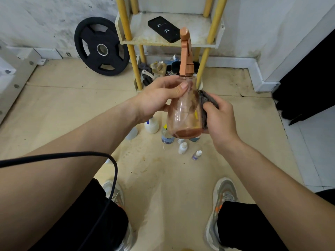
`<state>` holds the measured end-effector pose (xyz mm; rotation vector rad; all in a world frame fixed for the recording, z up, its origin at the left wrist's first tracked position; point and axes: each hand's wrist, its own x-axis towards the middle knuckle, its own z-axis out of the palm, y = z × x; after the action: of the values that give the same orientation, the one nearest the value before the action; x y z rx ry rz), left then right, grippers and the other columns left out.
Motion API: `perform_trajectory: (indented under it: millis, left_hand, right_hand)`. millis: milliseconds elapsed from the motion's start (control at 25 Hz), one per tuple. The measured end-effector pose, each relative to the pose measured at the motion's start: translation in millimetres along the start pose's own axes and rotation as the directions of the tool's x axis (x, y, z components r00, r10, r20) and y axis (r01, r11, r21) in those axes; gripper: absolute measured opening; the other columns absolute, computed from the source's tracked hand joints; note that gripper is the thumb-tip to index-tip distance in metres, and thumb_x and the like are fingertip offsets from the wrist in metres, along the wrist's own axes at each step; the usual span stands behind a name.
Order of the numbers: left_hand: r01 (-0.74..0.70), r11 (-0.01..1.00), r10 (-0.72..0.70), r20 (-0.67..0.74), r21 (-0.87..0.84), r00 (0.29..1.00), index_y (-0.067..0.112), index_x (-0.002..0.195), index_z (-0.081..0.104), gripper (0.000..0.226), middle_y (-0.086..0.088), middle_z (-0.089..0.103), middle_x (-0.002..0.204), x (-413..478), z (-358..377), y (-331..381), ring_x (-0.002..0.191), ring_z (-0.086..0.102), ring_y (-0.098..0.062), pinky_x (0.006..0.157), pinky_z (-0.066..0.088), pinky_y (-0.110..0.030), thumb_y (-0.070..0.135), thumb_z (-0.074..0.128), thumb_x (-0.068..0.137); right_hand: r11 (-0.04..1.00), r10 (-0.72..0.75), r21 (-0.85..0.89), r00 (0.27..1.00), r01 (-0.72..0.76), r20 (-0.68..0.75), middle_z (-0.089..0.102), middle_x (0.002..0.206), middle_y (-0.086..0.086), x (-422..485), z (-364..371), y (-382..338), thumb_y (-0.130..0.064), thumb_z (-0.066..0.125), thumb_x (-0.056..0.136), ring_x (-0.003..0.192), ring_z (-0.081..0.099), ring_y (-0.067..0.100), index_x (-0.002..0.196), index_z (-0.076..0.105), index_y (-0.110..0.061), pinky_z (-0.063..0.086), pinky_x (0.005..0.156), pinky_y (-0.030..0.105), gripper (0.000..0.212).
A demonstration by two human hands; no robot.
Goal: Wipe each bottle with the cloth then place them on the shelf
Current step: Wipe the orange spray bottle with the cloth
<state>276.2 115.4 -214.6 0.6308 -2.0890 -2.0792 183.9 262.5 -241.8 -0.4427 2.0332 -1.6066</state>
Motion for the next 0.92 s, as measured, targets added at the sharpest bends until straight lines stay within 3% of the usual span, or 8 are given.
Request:
perform_trajectory:
  millis: [80, 160, 280, 360, 440, 680, 840, 920]
  left_hand:
    - [0.006, 1.0, -0.005, -0.046, 0.007, 0.999, 0.019, 0.121, 0.064, 0.022, 0.013, 0.07, 0.091, -0.5, 3.8, -2.2, 0.087, 0.067, -0.008, 0.074, 0.056, -0.034, 0.027, 0.055, 0.102]
    - [0.005, 1.0, -0.004, -0.118, 0.004, 0.993, 0.016, 0.119, 0.063, 0.023, 0.012, 0.068, 0.086, 0.7, 7.1, -7.5, 0.08, 0.065, -0.009, 0.066, 0.052, -0.03, 0.028, 0.057, 0.101]
    - [0.004, 1.0, -0.01, -0.234, -0.028, 0.972, 0.014, 0.116, 0.066, 0.03, 0.001, 0.066, 0.091, 3.5, 6.4, -11.7, 0.081, 0.059, -0.019, 0.072, 0.046, -0.037, 0.037, 0.062, 0.097]
    - [0.015, 0.997, -0.037, -0.326, -0.071, 0.944, 0.016, 0.113, 0.067, 0.028, 0.005, 0.069, 0.089, 6.4, 2.2, -9.3, 0.076, 0.063, -0.01, 0.072, 0.046, -0.033, 0.038, 0.063, 0.096]
    - [0.037, 0.996, -0.064, -0.389, -0.076, 0.919, 0.019, 0.11, 0.066, 0.023, 0.013, 0.068, 0.081, 8.3, -0.5, -7.1, 0.063, 0.062, 0.003, 0.061, 0.046, -0.023, 0.037, 0.061, 0.098]
    - [0.072, 0.995, -0.09, -0.318, -0.067, 0.944, 0.009, 0.117, 0.065, 0.026, 0.006, 0.064, 0.081, 1.8, 18.2, -12.9, 0.052, 0.059, 0.005, 0.044, 0.042, -0.013, 0.028, 0.057, 0.101]
    - [0.032, 0.991, -0.082, -0.405, -0.129, 0.911, 0.009, 0.113, 0.065, 0.029, 0.004, 0.068, 0.084, 2.8, 10.5, -10.2, 0.058, 0.063, 0.002, 0.047, 0.045, -0.013, 0.033, 0.06, 0.099]
    - [0.034, 0.995, -0.073, -0.473, -0.091, 0.878, 0.011, 0.112, 0.065, 0.03, 0.004, 0.068, 0.089, 3.2, 0.4, -13.4, 0.062, 0.064, 0.002, 0.048, 0.044, -0.01, 0.036, 0.065, 0.096]
  right_hand:
    - [0.989, -0.107, -0.097, 0.994, 0.108, 0.012, 0.073, 0.113, -0.012, 1.8, -0.1, -4.8, -0.024, 0.052, 0.091, 0.11, 0.066, 0.01, 0.124, 0.07, -0.031, 0.054, 0.099, 0.04, 0.039]
    - [0.94, -0.253, -0.227, 0.967, 0.255, 0.04, 0.069, 0.121, -0.013, -4.4, 2.3, -9.5, -0.018, 0.053, 0.098, 0.113, 0.062, 0.002, 0.136, 0.063, -0.025, 0.05, 0.098, 0.023, 0.04]
    - [0.772, -0.512, -0.372, 0.851, 0.515, 0.117, 0.061, 0.138, 0.004, -22.4, 9.9, -2.2, -0.009, 0.056, 0.096, 0.125, 0.057, 0.015, 0.142, 0.057, -0.012, 0.045, 0.107, 0.025, 0.046]
    - [0.63, -0.6, -0.463, 0.77, 0.623, 0.219, 0.051, 0.149, 0.011, -33.1, 14.1, 12.6, -0.008, 0.058, 0.093, 0.13, 0.056, 0.026, 0.141, 0.057, -0.01, 0.045, 0.109, 0.031, 0.049]
    - [0.559, -0.61, -0.517, 0.744, 0.648, 0.273, 0.047, 0.153, 0.011, -35.6, 12.5, 24.3, -0.012, 0.056, 0.093, 0.127, 0.058, 0.032, 0.142, 0.056, -0.012, 0.049, 0.105, 0.039, 0.05]
    - [0.822, -0.437, -0.36, 0.894, 0.443, 0.102, 0.064, 0.134, 0.0, -5.9, -0.1, 2.1, -0.005, 0.053, 0.096, 0.123, 0.057, 0.011, 0.139, 0.06, -0.013, 0.045, 0.105, 0.025, 0.044]
    - [0.704, -0.545, -0.393, 0.805, 0.592, 0.236, 0.054, 0.147, 0.005, -22.1, 8.3, 4.9, -0.003, 0.055, 0.095, 0.134, 0.049, 0.013, 0.143, 0.055, -0.012, 0.037, 0.112, 0.02, 0.049]
    - [0.705, -0.506, -0.402, 0.811, 0.584, 0.292, 0.054, 0.147, 0.004, -31.0, 7.9, 15.3, -0.004, 0.056, 0.094, 0.133, 0.05, 0.013, 0.144, 0.054, -0.014, 0.038, 0.112, 0.022, 0.051]
